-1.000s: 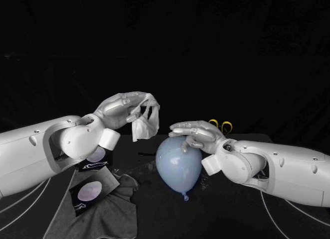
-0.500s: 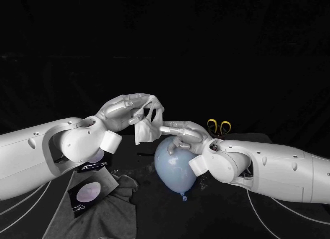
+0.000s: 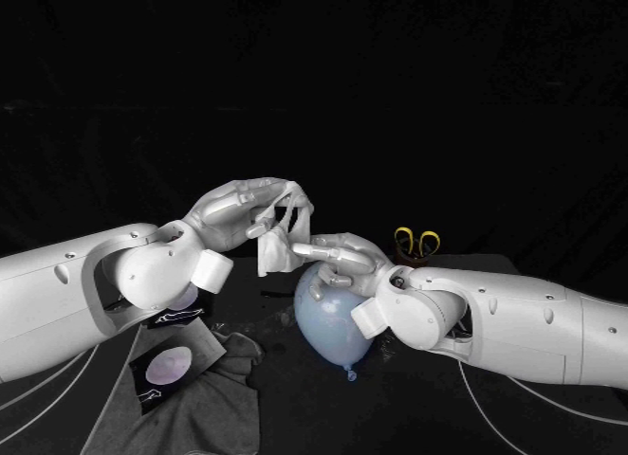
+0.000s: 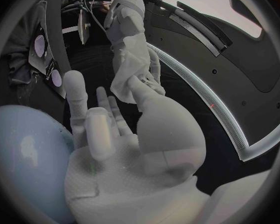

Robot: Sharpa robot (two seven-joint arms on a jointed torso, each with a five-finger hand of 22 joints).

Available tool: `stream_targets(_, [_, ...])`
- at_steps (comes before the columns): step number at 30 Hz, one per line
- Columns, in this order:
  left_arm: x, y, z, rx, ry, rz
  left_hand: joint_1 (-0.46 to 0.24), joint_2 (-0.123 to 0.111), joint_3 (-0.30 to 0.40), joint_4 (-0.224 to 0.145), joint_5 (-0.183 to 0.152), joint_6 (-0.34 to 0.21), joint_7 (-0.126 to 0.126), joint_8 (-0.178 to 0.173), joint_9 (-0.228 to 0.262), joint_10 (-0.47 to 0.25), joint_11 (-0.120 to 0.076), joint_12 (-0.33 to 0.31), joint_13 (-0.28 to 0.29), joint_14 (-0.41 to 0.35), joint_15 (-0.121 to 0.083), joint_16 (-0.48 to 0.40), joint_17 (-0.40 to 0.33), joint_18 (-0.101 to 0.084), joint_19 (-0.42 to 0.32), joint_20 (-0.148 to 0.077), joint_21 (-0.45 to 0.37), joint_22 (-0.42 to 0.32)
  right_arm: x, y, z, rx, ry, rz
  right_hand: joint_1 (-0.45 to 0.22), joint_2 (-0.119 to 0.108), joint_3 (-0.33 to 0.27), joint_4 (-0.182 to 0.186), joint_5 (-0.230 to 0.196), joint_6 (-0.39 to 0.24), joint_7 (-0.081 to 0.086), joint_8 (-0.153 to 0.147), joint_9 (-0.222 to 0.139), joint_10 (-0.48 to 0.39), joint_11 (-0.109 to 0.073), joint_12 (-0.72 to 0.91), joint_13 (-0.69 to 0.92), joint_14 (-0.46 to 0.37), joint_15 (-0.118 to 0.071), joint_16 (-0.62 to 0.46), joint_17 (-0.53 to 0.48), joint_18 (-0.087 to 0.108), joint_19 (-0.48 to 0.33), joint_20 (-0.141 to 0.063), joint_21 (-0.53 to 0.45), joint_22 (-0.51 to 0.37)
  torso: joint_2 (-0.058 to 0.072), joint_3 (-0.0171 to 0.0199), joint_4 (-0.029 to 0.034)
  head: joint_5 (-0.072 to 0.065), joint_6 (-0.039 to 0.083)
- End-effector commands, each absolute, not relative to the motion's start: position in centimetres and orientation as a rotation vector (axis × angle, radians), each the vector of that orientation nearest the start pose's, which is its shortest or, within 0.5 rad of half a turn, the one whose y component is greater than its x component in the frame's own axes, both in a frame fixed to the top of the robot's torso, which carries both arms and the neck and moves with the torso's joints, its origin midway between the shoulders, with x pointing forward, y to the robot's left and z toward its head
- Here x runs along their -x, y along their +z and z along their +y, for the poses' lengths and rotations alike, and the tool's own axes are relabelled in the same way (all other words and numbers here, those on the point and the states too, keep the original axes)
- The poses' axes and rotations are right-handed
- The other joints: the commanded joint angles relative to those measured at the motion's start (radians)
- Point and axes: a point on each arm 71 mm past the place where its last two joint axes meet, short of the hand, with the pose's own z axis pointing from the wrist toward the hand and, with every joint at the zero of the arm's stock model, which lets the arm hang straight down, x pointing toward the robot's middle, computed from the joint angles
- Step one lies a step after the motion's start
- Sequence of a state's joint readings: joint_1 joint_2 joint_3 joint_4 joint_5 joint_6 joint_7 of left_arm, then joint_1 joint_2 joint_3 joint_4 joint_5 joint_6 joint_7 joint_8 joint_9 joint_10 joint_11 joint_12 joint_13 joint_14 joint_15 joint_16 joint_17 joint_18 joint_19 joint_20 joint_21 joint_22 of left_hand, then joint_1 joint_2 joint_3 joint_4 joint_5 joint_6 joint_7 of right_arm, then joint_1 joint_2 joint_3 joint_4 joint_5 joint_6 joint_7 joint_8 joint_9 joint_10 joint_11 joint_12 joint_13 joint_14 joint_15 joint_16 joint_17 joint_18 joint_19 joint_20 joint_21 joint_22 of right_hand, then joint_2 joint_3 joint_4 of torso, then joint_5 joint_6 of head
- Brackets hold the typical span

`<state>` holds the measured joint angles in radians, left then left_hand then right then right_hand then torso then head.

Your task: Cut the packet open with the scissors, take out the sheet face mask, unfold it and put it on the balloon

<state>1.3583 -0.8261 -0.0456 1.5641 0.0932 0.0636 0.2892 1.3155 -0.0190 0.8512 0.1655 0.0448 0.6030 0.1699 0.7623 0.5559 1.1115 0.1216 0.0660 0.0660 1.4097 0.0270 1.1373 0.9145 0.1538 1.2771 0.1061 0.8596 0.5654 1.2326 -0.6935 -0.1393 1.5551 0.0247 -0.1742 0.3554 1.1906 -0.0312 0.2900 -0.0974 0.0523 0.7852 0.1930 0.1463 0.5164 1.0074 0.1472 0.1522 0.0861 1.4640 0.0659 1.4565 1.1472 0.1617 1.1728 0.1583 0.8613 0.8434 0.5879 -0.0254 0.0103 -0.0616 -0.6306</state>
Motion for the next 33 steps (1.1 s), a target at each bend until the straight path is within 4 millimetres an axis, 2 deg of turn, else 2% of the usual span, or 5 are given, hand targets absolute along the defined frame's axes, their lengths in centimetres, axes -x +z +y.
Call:
stream_targets(1, [-49.0, -10.2, 16.7, 0.944, -1.992, 1.606, 0.0, -0.002, -0.008, 0.0, 0.003, 0.002, 0.02, 0.005, 0.204, -0.007, -0.002, -0.003, -0.001, 0.008, -0.001, 0.003, 0.0, 0.012, 0.001, 0.0, 0.003, 0.002, -46.0, -19.4, -11.4, -1.05, 1.852, 1.688, 0.034, 0.06, 0.051, 0.01, -0.005, 0.096, -0.007, 0.037, 0.002, 0.102, -0.035, 0.034, 0.007, 0.025, -0.032, 0.008, 0.013, 0.002, 0.018, -0.021, 0.026, 0.022, -0.001, 0.0002, -0.0006, 0.001, 0.0])
stream_targets(5, [-49.2, -10.2, 16.9, 0.949, -1.983, 1.601, 0.0, -0.002, -0.008, 0.0, 0.003, 0.002, 0.02, 0.005, 0.204, -0.007, -0.002, -0.003, -0.001, 0.008, -0.001, 0.003, 0.0, 0.012, 0.001, 0.0, 0.003, 0.002, -46.0, -19.2, -11.8, -1.062, 1.835, 1.652, 0.089, 0.1, 0.163, -0.009, -0.004, 0.178, -0.042, 0.065, -0.005, 0.203, -0.069, 0.035, -0.001, 0.029, -0.065, 0.008, 0.019, -0.003, 0.029, -0.053, 0.045, 0.037, -0.001, 0.0004, -0.0007, 0.003, -0.001])
stream_targets(12, [-49.5, -10.5, 17.3, 0.962, -1.956, 1.59, 0.002, -0.005, -0.008, -0.002, 0.004, -0.001, 0.021, 0.001, 0.201, -0.011, -0.001, -0.004, -0.002, 0.007, 0.0, 0.0, -0.008, 0.011, 0.001, 0.0, 0.01, 0.009, -45.8, -18.9, -12.5, -1.067, 1.804, 1.604, 0.077, 0.087, 0.265, -0.021, -0.004, 0.204, -0.055, 0.09, 0.001, 0.27, -0.083, 0.012, -0.008, 0.035, -0.077, 0.013, 0.037, -0.009, 0.041, -0.069, 0.072, 0.061, 0.0, 0.0004, -0.0005, 0.002, 0.001])
stream_targets(23, [-49.9, -11.2, 17.7, 0.982, -1.903, 1.576, 0.017, -0.041, -0.018, -0.036, 0.004, -0.035, 0.052, -0.074, 0.127, -0.087, 0.027, -0.004, -0.004, -0.048, 0.024, -0.039, -0.093, 0.026, -0.081, 0.019, -0.054, -0.086, -45.2, -18.4, -12.9, -1.053, 1.797, 1.585, 0.063, 0.073, 0.302, -0.022, -0.003, 0.21, -0.058, 0.103, 0.006, 0.293, -0.087, 0.0, -0.009, 0.037, -0.08, 0.014, 0.039, -0.01, 0.042, -0.072, 0.079, 0.067, 0.0, -0.0001, 0.0001, 0.002, 0.003])
stream_targets(33, [-50.2, -11.6, 18.2, 1.002, -1.85, 1.555, -0.008, -0.092, -0.127, -0.038, 0.004, -0.066, 0.072, -0.178, 0.002, -0.161, 0.05, 0.007, -0.001, -0.231, 0.049, -0.16, -0.272, 0.029, -0.201, 0.049, -0.093, -0.098, -44.6, -18.2, -13.2, -1.035, 1.8, 1.584, 0.061, 0.071, 0.309, -0.022, -0.004, 0.211, -0.059, 0.105, 0.007, 0.296, -0.088, -0.002, -0.009, 0.037, -0.081, 0.014, 0.039, -0.01, 0.041, -0.073, 0.078, 0.066, 0.0, -0.0001, -0.0003, 0.009, 0.004])
